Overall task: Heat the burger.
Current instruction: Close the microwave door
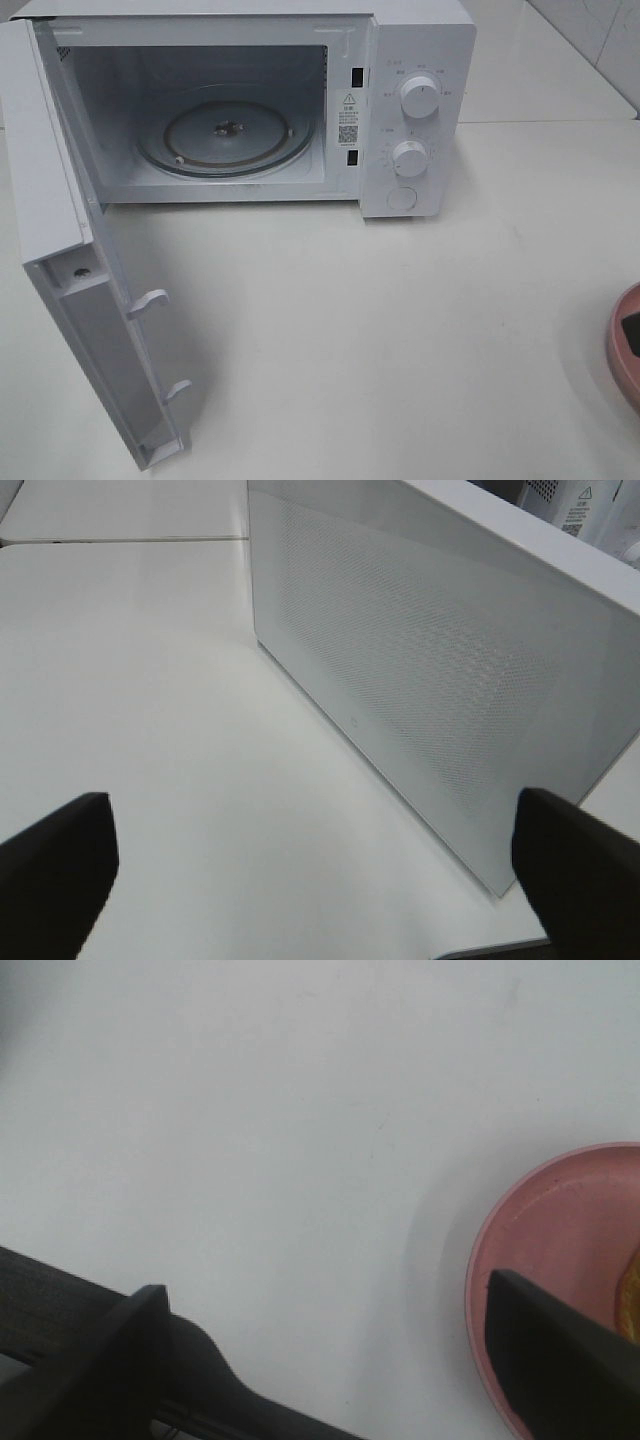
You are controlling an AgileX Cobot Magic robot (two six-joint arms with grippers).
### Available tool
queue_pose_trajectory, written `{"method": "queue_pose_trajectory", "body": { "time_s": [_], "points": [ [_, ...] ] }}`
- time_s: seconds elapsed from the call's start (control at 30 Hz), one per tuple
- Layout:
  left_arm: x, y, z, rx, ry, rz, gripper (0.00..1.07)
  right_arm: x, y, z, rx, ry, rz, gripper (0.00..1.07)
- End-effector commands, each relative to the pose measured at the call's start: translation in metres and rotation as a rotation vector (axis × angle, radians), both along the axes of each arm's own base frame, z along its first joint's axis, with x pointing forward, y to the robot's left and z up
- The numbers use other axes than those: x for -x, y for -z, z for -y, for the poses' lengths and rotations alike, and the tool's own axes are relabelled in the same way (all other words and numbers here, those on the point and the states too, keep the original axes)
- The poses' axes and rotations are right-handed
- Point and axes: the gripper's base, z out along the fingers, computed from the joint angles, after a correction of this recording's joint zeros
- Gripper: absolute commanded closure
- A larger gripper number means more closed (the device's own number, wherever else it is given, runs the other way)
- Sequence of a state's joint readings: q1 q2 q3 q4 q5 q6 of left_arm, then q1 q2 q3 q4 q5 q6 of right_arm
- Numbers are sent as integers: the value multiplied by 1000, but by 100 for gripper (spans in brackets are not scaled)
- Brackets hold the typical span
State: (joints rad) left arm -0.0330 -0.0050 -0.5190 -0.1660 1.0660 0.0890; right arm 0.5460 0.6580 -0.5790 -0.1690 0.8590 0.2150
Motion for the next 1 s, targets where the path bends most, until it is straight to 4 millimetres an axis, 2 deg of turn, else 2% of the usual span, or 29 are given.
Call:
{"method": "queue_pose_trajectory", "body": {
  "time_s": [0.03, 0.1, 0.2, 0.27, 0.4, 0.47, 0.63, 0.83, 1.0],
  "points": [
    [1, 1, 0, 7, -1, 2, 7, 5, 1, 3, -1, -3, 8, 27],
    [1, 1, 0, 7, -1, 2, 7, 16, 0, 12, -15, 27, 29, 28],
    [1, 1, 0, 7, -1, 2, 7, 18, 1, 15, -14, 46, 30, 29],
    [1, 1, 0, 7, -1, 2, 7, 27, 2, 28, -8, 128, 53, 29],
    [1, 1, 0, 7, -1, 2, 7, 35, 2, 36, -9, 182, 89, 29],
    [1, 1, 0, 7, -1, 2, 7, 45, 1, 41, -33, 226, 135, 29],
    [1, 1, 0, 7, -1, 2, 7, 57, 7, 43, -79, 259, 165, 30],
    [1, 1, 0, 7, -1, 2, 7, 80, 3, 48, -126, 312, 309, 31],
    [1, 1, 0, 7, -1, 2, 7, 91, 3, 50, -141, 355, 380, 31]
  ]
}}
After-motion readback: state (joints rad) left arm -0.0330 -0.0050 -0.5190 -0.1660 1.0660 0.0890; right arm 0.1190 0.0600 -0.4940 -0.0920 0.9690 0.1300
